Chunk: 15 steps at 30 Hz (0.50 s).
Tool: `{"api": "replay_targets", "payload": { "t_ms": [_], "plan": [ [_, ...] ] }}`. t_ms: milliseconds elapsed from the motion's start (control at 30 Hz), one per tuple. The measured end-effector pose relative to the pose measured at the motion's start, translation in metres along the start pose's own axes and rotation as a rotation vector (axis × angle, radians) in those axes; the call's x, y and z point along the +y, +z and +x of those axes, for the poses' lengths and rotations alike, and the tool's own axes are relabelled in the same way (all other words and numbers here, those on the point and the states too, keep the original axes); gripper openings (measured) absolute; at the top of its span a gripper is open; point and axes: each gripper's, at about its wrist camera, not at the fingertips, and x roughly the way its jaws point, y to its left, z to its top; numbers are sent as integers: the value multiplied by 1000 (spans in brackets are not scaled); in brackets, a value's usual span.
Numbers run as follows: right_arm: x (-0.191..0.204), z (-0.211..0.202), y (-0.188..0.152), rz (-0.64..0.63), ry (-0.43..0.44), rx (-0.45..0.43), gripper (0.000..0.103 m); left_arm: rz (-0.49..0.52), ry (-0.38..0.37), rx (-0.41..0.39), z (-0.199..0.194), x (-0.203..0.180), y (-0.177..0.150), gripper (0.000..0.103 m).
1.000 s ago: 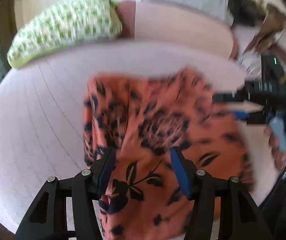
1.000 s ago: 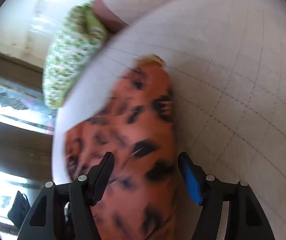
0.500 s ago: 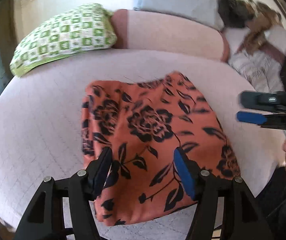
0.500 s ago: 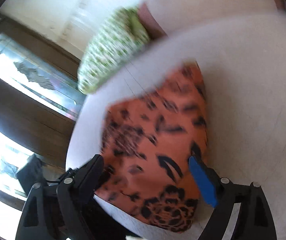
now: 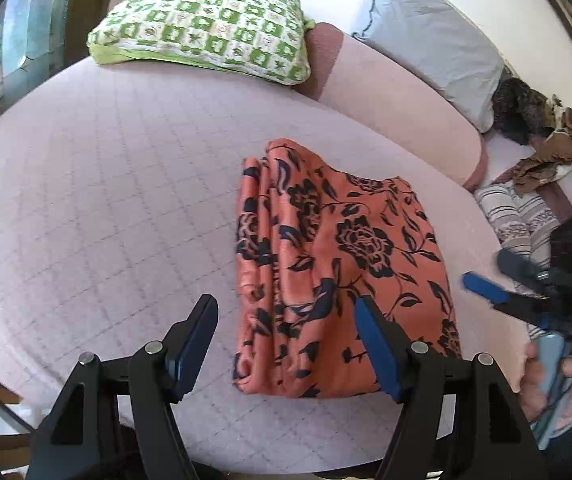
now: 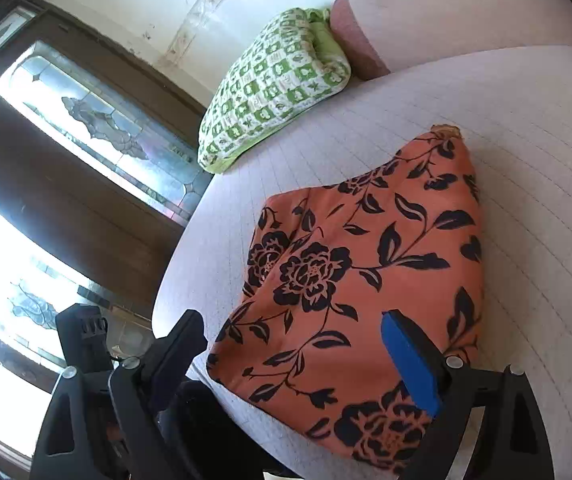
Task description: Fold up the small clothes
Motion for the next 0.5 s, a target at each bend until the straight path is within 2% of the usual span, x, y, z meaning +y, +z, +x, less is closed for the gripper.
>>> {"api": "replay_targets", "payload": {
  "t_ms": [33, 67, 100, 133, 200, 233, 267, 300, 367, 433, 500],
  "plan": [
    [-9, 12, 0, 13, -35, 42, 95, 2, -23, 15, 5, -1, -1, 71],
    [-27, 34, -5, 61, -96, 126, 95, -2, -38, 30, 9, -1, -3, 71],
    [-34, 34, -12, 79, -82, 143, 96, -10, -46, 47, 13, -1, -5, 71],
    [-34, 30, -15, 59, -65, 100, 96, -18, -56, 67, 16, 0, -8, 71],
    [-27, 27, -14, 30, -70, 95, 96, -23, -84, 83, 24, 1, -11, 71],
    [-27, 31, -13, 21, -76, 106, 96, -19, -71, 100, 31, 2, -13, 65],
    [-27, 33, -12, 18, -73, 111, 96, -18, -65, 120, 35, 3, -14, 38],
    [-28, 36, -12, 21, -67, 110, 96, -21, -65, 149, 41, 5, -16, 32],
    [-30, 38, -12, 35, -53, 105, 97, -26, -65, 132, 37, 5, -16, 24],
    [-28, 36, -13, 35, -59, 106, 97, 5, -51, 90, 23, -4, -15, 21],
    [-27, 34, -16, 36, -72, 110, 97, 30, -22, 81, 23, -7, -17, 21]
  ]
}}
